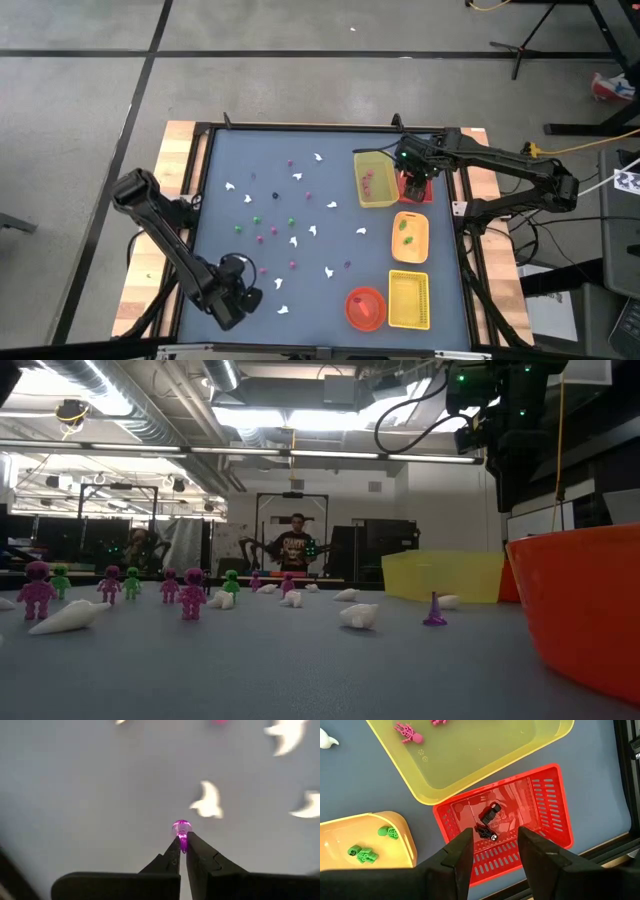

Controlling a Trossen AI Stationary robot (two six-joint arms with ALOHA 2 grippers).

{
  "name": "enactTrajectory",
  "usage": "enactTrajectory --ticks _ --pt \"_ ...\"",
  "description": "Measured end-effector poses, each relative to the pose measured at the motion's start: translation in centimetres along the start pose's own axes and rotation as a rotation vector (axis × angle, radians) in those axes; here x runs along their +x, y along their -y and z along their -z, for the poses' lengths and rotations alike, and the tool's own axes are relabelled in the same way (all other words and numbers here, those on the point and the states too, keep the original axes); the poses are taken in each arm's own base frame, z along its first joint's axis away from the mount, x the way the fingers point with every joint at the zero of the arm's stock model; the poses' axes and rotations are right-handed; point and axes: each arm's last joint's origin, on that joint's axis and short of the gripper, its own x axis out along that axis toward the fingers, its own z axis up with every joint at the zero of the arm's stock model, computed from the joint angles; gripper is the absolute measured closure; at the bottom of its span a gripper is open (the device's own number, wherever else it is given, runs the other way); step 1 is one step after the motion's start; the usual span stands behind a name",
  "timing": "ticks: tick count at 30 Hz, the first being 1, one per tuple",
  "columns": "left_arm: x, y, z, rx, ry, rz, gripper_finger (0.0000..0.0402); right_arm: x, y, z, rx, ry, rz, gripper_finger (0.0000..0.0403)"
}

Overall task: Sort Halloween decoration
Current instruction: Put the violet witch hat toy into the orange bin

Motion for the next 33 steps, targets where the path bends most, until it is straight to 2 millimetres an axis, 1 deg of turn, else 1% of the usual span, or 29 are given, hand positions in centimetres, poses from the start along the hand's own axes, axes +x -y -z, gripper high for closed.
enactTrajectory --ticks 6,11,17,22,28,33 --pt "-1.8 1.2 -0.7 0.103 0.024 0.204 0.0401 0.0 0.0 0.0 0.0 0.0 0.0 0.0251" --pt "-2.2 3.3 -2.1 0.226 0.086 0.363 0.0401 0.0 0.0 0.0 0.0 0.0 0.0 0.0251" --pt "-2.6 6.0 -5.0 0.359 0.156 0.497 0.0401 0.0 0.0 0.0 0.001 0.0 0.0 0.0251" --pt "-2.9 7.7 -7.7 0.48 0.217 0.582 0.0401 0.0 0.0 0.0 0.001 0.0 0.0 0.0251" --pt "-3.5 9.1 -10.6 0.595 0.32 0.668 0.0401 0.0 0.0 0.0 0.0 0.0 0.0 0.0251" --pt "-3.9 9.8 -12.0 0.666 0.406 0.709 0.0401 0.0 0.0 0.0 0.001 0.0 0.0 0.0251"
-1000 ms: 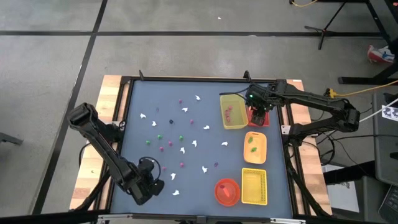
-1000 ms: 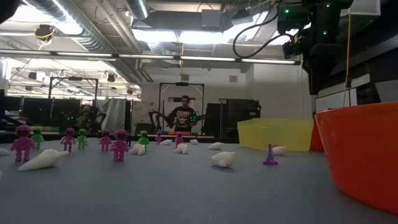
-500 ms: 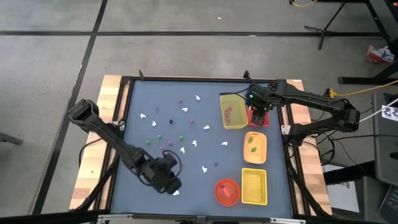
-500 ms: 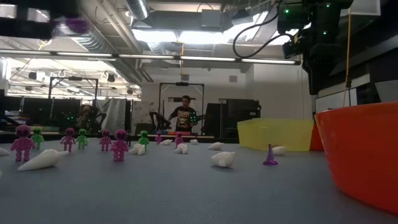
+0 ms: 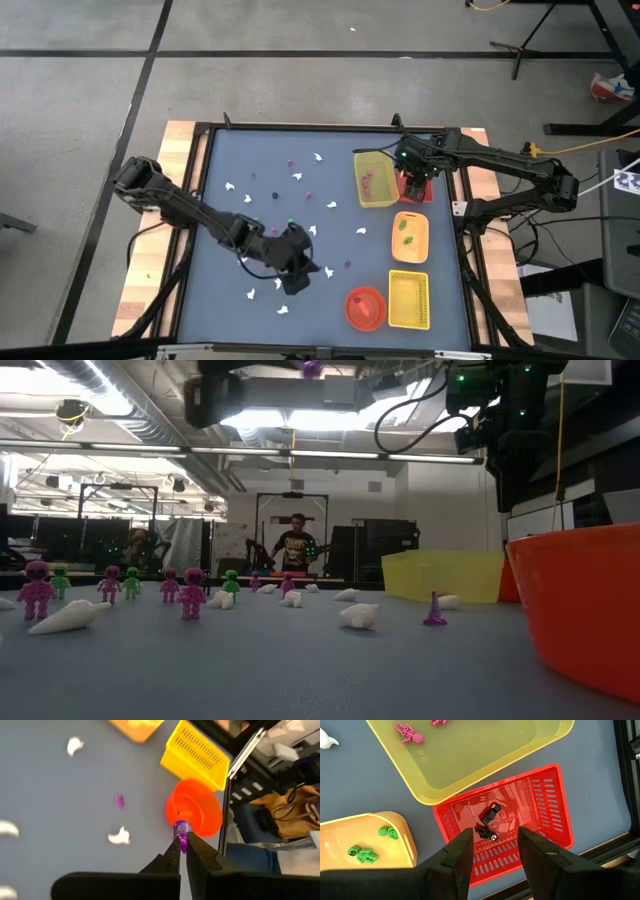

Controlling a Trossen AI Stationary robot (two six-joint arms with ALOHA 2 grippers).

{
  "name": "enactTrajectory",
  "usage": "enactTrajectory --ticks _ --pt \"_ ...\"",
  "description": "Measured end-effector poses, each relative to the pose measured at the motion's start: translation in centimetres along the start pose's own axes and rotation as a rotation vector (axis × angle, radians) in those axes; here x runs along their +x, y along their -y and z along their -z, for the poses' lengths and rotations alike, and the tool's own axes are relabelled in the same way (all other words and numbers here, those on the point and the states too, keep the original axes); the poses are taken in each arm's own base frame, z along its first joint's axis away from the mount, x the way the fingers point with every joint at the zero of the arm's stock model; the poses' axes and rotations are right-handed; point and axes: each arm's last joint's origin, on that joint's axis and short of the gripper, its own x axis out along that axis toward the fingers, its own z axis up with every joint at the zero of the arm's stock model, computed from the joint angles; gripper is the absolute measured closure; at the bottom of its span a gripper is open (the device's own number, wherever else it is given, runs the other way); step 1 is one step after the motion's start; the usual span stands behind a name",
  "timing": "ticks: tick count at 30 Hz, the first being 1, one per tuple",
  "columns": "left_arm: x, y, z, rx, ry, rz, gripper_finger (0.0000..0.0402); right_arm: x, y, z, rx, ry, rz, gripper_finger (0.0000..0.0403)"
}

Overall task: Sort Halloween decoration
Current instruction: Put the violet witch hat toy into the orange bin

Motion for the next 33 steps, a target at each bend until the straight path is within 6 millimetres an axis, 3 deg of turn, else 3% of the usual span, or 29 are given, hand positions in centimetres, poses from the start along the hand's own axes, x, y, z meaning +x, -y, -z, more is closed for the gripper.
enactTrajectory --ticks 9,16,25,33 --pt "1.3 0.6 -0.9 0.173 0.136 0.07 0.0401 0.0 0.0 0.0 -0.001 0.002 0.0 0.0251" --pt "4.3 1.3 -0.6 0.274 0.272 0.166 0.0401 0.0 0.0 -0.4 0.004 0.037 0.002 0.0251" --pt "8.8 0.6 1.7 0.319 0.331 0.208 0.0401 -0.1 0.1 -1.2 0.014 0.122 0.009 0.0251" --pt "11.6 0.2 5.0 0.338 0.307 0.235 0.0401 -0.1 0.2 -1.7 0.02 0.171 0.014 0.0251"
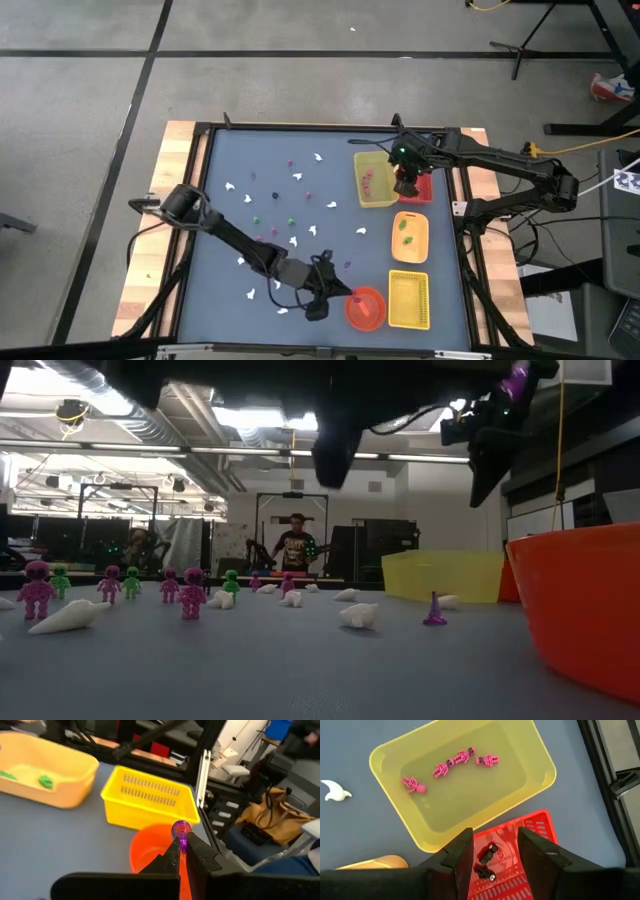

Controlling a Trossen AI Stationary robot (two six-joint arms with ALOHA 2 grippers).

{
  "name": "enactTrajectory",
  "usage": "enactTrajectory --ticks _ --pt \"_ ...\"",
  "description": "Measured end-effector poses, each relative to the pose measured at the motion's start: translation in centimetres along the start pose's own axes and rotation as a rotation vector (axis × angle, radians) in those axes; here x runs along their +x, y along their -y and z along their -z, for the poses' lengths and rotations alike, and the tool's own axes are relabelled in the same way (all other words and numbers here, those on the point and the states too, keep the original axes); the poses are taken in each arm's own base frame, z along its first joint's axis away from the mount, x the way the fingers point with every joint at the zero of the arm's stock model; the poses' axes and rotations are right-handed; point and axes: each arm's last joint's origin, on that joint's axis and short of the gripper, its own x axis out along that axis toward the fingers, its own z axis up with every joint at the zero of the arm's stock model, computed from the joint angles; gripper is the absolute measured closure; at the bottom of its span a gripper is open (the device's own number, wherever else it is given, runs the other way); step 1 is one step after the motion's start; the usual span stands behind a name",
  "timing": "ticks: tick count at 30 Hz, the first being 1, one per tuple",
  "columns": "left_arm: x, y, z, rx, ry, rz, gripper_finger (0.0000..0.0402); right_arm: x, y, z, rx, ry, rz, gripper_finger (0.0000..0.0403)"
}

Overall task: Sort Halloween decoration
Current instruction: Put the violet witch hat toy into the orange bin

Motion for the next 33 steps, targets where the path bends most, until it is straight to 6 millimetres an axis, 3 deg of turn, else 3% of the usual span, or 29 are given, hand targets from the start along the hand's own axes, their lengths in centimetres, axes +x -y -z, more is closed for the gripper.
enactTrajectory --ticks 12,27,33 --pt "0.8 1.2 3.8 0.006 0.006 0.06 0.0401 0.0 0.0 -0.1 0.001 0.012 0.001 0.0251" --pt "2.5 2.7 0.9 0.197 0.038 0.06 0.0401 0.0 0.0 -0.1 0.001 0.012 0.001 0.0251" --pt "2.6 2.6 1.0 0.204 0.015 0.052 0.0401 0.0 0.0 -0.1 0.001 0.013 0.001 0.0251"
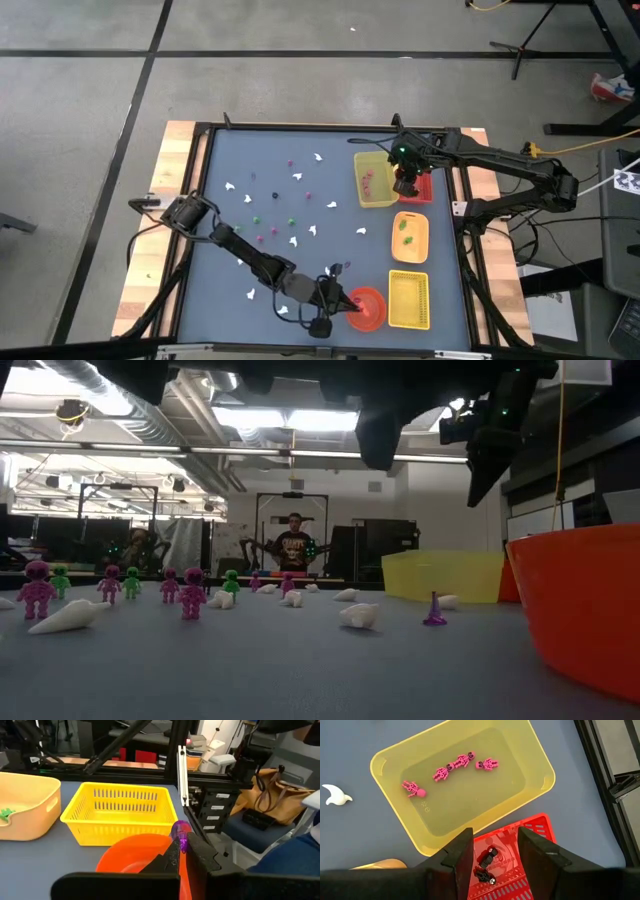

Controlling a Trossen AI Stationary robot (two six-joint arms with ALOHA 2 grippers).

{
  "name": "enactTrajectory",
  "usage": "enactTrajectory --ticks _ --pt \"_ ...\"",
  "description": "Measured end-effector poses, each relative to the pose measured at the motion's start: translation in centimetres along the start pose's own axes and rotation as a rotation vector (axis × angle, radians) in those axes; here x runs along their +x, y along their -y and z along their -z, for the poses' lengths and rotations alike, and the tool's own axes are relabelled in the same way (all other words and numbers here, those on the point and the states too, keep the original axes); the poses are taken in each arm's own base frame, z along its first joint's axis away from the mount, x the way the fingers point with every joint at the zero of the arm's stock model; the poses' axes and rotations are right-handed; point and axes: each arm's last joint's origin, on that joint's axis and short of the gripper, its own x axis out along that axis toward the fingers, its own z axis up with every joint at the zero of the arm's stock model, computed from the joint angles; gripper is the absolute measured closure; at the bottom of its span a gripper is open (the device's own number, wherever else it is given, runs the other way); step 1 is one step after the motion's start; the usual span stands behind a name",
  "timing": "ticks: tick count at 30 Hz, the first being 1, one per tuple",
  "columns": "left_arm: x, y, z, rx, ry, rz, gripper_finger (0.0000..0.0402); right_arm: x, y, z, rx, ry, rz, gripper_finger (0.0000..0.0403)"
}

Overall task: Sort Halloween decoration
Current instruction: Put the violet witch hat toy into the orange bin

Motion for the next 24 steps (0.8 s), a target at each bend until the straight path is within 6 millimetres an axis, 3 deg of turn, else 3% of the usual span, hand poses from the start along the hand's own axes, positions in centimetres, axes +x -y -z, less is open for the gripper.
enactTrajectory --ticks 19,24 --pt "0.01 -0.28 0.58 0.014 -0.06 -0.017 0.0401 0.0 0.0 -0.02 0.0 0.002 0.0 0.0251" --pt "0.03 -0.39 0.55 0.014 -0.059 -0.023 0.0377 0.0 0.01 -0.02 0.0 0.002 0.0 0.0251"
